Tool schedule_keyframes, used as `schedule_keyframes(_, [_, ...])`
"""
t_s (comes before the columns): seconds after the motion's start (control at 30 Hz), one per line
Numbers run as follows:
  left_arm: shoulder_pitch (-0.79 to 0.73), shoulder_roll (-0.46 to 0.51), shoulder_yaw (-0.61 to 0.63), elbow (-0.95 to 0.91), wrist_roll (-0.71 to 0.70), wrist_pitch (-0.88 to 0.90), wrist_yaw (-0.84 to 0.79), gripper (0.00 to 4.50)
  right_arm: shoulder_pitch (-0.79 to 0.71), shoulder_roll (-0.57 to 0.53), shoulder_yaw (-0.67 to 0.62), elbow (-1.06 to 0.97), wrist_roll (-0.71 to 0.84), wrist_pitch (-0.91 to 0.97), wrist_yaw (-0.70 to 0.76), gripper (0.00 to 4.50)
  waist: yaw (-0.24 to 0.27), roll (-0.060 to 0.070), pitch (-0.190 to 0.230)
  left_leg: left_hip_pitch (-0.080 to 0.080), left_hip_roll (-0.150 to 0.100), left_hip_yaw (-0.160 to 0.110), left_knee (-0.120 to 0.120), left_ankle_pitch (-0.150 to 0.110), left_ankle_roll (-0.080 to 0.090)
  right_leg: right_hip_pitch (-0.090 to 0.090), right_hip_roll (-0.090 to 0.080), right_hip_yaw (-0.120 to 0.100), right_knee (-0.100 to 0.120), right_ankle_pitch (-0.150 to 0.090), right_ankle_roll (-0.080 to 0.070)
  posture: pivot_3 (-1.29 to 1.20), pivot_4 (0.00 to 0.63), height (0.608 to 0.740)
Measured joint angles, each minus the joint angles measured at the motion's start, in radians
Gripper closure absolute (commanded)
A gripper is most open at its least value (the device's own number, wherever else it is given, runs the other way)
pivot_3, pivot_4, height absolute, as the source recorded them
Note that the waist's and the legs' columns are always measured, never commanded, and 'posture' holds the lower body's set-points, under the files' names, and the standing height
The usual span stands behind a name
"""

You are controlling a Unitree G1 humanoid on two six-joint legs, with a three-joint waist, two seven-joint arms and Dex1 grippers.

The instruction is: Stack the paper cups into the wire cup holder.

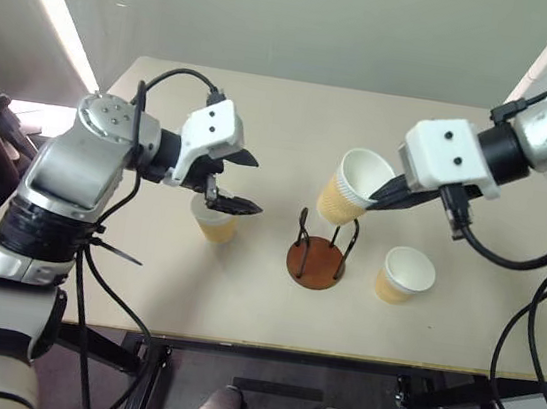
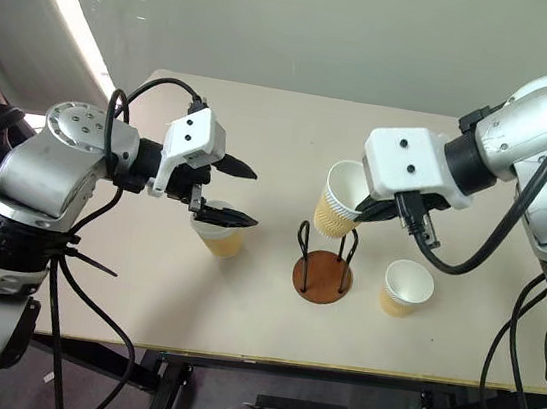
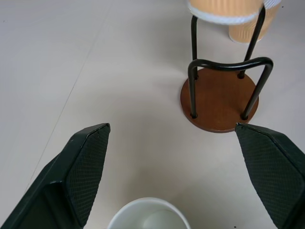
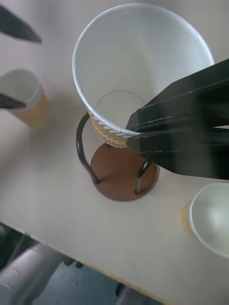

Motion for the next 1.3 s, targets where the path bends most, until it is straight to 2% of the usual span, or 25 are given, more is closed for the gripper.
schedule_keyframes(0.5, [0.0,-0.002,-0.001,0.011,0.001,-0.004,0.001,0.0,0.027,0.051,0.055,0.034,-0.063,-0.133,0.0,4.48,0.0,0.0,0.0,0.002,0.0,0.0,0.0,0.001,0.0,0.0,0.0,0.0,0.005,-0.002,-0.004,0.0,0.15,0.74])
schedule_keyframes(0.6, [0.0,-0.002,-0.001,0.011,0.001,-0.004,0.001,0.0,0.03,0.063,0.061,0.042,-0.071,-0.131,0.0,3.94,0.0,0.0,0.0,0.002,0.0,0.0,-0.001,0.001,0.0,0.0,0.0,0.0,0.005,-0.002,-0.004,0.0,0.15,0.74])
schedule_keyframes(0.83, [0.0,-0.001,-0.001,0.009,0.003,-0.004,0.006,0.0,0.029,0.108,0.061,0.044,-0.068,-0.072,-0.004,1.62,0.0,0.0,0.0,0.002,0.0,0.0,0.0,0.001,0.0,0.0,0.0,0.0,0.005,-0.002,-0.004,0.0,0.15,0.74])
schedule_keyframes(1.03, [0.006,0.016,-0.034,0.003,0.08,-0.051,0.046,0.0,0.011,0.169,0.003,0.066,-0.04,0.027,-0.082,1.62,0.0,0.0,0.0,0.002,0.0,0.0,-0.001,0.001,-0.001,0.0,0.0,0.0,0.005,-0.003,-0.004,0.0,0.15,0.74])
schedule_keyframes(1.3, [0.057,0.13,-0.081,-0.117,0.211,-0.122,0.044,0.0,-0.005,0.171,-0.092,0.087,0.053,0.189,-0.113,1.62,-0.001,0.0,0.0,0.002,0.0,0.0,-0.001,0.004,-0.008,0.0,0.001,0.0,0.004,-0.004,-0.007,0.0,0.15,0.74])
